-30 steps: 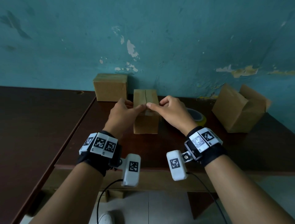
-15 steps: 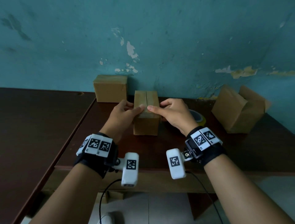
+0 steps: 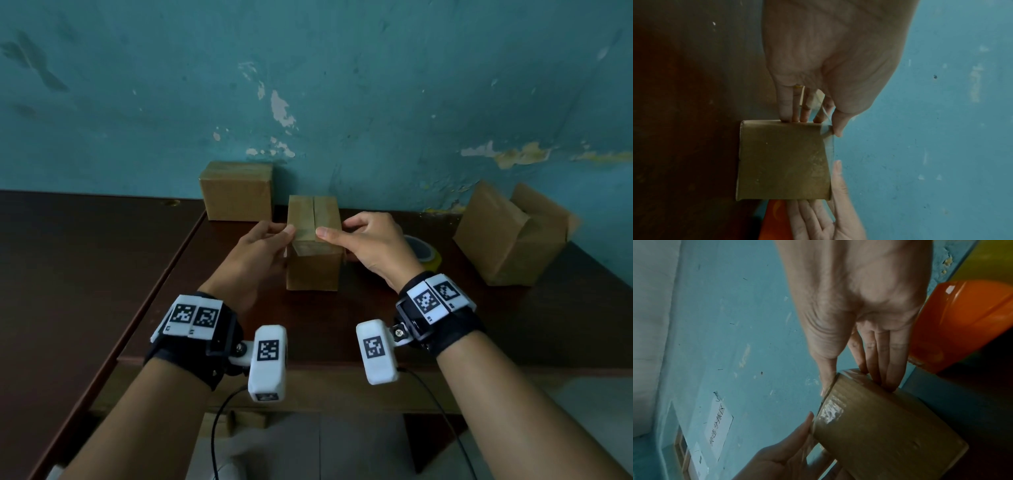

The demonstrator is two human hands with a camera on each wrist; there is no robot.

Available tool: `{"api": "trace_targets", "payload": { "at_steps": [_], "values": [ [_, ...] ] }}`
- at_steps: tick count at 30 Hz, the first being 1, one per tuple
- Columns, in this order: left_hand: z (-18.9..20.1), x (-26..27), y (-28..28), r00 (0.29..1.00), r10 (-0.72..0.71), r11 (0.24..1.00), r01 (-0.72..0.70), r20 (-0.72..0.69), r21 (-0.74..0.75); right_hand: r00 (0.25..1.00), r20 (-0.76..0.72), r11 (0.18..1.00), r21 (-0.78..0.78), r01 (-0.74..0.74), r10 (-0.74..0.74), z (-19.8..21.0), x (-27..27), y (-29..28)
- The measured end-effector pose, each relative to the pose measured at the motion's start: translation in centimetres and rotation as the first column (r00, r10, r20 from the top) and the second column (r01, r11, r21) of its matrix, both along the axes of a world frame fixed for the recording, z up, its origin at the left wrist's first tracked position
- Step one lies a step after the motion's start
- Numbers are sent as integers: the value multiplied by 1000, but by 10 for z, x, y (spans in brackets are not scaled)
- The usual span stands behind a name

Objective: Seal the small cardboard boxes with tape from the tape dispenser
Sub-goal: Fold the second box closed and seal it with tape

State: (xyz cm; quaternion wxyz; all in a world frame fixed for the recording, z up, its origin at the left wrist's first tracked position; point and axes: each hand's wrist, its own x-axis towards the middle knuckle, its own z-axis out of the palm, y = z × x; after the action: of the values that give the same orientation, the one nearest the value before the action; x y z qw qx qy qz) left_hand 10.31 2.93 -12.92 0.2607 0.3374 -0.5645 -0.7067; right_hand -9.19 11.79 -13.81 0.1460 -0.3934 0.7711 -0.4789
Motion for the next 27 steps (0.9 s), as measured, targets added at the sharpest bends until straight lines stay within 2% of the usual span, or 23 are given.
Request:
{"api": "trace_targets", "payload": {
  "at_steps": [8,18,23,27],
  "values": [
    [-3,2,0,998,-8,998,12,67,-58,1000,8,1000,-8,-2,2,-1,-4,0],
    [-10,2,1,979,-16,936,86,203,-342,1000,11,1000,14,-5,5,4,0,4],
    [-8,2,-1,986,-3,967,46,166,-251,1000,22,1000,27,-2,2,6,3,6],
    [-13,1,-1,969,18,892,95,245,-442,1000,19,1000,25,5,-6,7,5,7]
  ]
}}
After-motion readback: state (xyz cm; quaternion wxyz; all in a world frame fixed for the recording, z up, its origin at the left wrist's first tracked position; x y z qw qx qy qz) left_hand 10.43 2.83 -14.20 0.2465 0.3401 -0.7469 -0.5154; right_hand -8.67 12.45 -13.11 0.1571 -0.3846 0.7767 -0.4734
